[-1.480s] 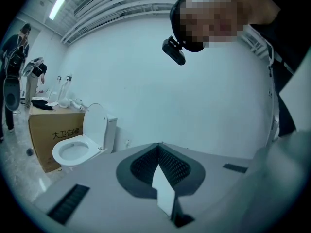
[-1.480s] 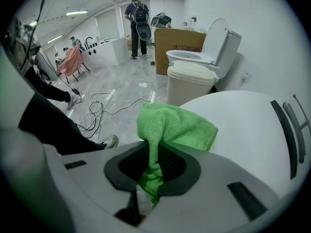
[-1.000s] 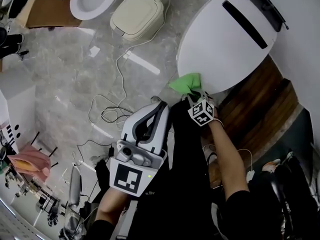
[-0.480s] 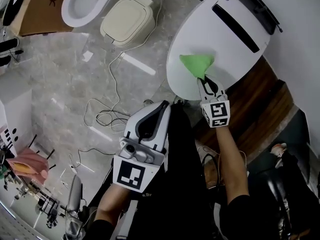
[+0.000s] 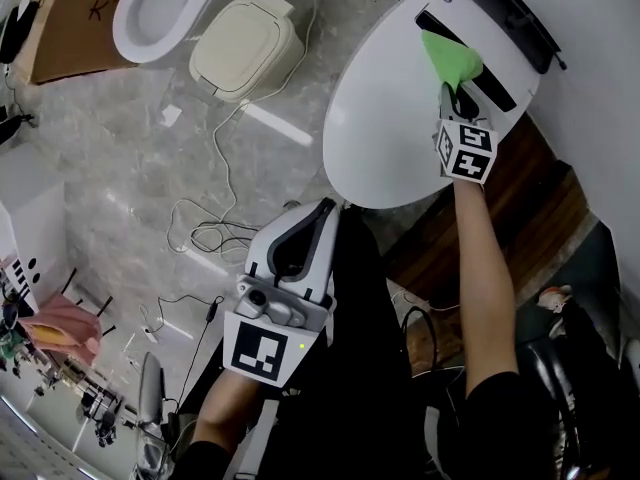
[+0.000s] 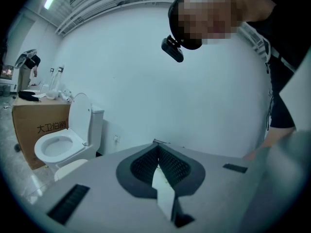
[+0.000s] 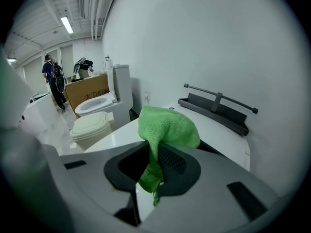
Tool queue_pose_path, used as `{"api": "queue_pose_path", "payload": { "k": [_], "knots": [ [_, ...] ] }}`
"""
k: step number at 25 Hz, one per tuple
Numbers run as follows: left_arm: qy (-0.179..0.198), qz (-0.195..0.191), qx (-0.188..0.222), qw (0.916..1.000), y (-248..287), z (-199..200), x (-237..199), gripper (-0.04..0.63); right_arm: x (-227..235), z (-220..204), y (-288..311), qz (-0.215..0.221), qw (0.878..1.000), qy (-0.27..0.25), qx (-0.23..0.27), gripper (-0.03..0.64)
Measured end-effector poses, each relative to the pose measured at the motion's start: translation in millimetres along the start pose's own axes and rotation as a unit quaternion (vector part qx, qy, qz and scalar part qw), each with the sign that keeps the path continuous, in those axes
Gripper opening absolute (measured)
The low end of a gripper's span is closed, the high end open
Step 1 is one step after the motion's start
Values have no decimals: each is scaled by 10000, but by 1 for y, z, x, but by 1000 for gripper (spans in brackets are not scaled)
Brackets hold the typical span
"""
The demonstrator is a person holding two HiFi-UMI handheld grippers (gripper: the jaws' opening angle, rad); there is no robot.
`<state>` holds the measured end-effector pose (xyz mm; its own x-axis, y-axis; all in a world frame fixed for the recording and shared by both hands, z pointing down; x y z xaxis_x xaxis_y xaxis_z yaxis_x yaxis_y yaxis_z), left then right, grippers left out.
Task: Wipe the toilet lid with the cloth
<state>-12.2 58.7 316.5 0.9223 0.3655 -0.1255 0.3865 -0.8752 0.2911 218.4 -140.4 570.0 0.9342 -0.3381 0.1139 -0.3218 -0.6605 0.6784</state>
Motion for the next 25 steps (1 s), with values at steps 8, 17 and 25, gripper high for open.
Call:
{"api": "queue_pose_path", "payload": {
  "k": [8, 17, 25],
  "knots": [
    [4, 18, -107, 9999, 13, -4, -6, -3, 16, -19, 56, -154, 9964, -309, -773, 66],
    [-35, 7, -135, 9999, 6, -9, -14, -3, 5, -20, 64, -166, 9936, -576, -957, 66],
    [-87, -38, -119, 9999, -12, -14, -19, -3, -36, -35, 63, 154, 9849, -1324, -1102, 66]
  ]
}}
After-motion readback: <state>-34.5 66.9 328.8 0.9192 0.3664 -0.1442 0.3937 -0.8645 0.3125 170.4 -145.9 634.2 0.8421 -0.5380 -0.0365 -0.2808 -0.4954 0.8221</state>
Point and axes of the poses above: the fingertips, and each gripper's own axes: y forward along the fingers, x to its right, z out of its top, the point moved 7 cm from there along -y, backward along the fingers, and after that the axes turned 9 degrees about y, right-handed, at the moved point
